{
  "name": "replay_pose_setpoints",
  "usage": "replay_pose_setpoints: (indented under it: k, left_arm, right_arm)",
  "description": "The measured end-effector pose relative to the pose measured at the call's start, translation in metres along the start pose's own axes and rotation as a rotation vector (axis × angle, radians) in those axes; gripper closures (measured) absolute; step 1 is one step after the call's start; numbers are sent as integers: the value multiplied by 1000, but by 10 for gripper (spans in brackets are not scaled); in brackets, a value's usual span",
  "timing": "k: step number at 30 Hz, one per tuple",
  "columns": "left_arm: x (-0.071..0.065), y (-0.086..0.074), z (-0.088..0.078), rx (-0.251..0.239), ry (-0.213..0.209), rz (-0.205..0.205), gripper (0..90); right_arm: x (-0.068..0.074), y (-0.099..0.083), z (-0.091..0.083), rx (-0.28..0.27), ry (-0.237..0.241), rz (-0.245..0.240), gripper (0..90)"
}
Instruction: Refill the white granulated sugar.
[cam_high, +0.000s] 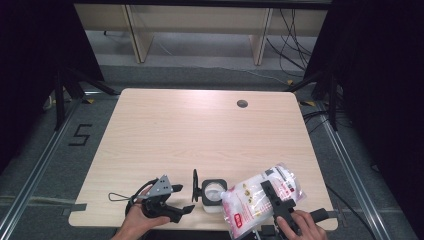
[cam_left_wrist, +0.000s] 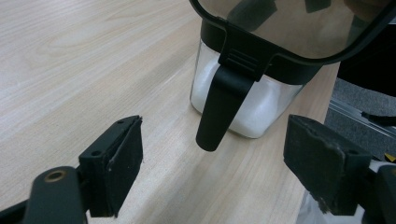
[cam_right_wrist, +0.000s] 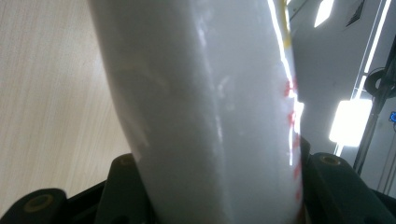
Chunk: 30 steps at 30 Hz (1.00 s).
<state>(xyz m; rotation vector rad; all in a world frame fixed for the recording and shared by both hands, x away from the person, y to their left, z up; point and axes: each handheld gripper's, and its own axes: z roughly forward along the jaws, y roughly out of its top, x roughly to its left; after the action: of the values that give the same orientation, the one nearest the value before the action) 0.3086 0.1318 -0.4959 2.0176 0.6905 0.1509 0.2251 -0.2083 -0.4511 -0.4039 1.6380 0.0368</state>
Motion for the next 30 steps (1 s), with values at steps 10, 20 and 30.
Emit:
replay_pose_setpoints:
  k: [10,20,30]
  left_arm:
    - [-1,0,0,4,7,-9,195]
    - [1,0,0,1,-4,17,195]
    - [1,0,0,1,-3,17,195]
  right_arm:
    - [-1,-1,1,-8,-7,-8,524]
    - [-1,-2,1,-9,-3,-4,525]
    - [-2,-2,0,-9,-7,-3,526]
